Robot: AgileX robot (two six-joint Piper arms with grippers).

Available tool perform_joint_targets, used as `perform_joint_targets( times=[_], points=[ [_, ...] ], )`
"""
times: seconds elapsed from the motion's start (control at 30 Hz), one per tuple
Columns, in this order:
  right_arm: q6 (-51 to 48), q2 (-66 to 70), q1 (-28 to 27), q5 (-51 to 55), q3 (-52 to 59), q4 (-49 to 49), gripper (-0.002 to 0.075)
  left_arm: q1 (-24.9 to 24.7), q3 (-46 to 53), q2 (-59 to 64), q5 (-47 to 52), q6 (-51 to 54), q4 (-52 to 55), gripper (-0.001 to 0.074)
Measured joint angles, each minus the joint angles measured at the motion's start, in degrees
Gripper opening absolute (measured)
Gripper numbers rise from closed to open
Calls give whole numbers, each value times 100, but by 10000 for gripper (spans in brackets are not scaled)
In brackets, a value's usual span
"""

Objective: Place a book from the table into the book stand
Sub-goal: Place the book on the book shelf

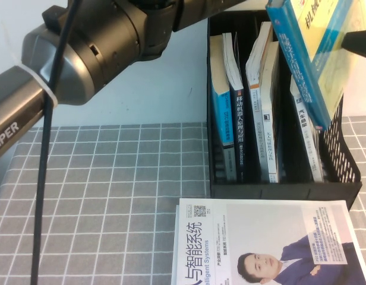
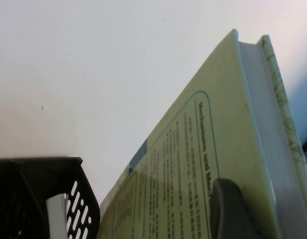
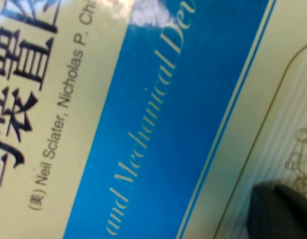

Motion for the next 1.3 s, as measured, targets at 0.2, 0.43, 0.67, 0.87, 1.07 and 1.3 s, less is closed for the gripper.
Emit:
perform_joint_targets(
  times=[0.2,0.43,0.67,0.87,1.07,1.3],
  points=[
    [0,52,10,-4,-130,0,-3,-23,0,10,-191,50,-193,241],
    [55,86,52,-1,-635,4,-3,-256,-291,10,-726,297,-425,250],
    [268,107,115,36,-756,-160,-3,-330,-391,25,-1069,329,-748,257],
    [589,140,115,-14,-756,-905,-3,-333,-391,266,-1173,318,-963,259],
    [810,148,127,75,-756,-1522,-3,-343,-391,531,-1370,268,-1309,260],
    [989,148,137,462,-756,-1961,-3,-343,-391,799,-1406,268,-1604,260]
  ],
)
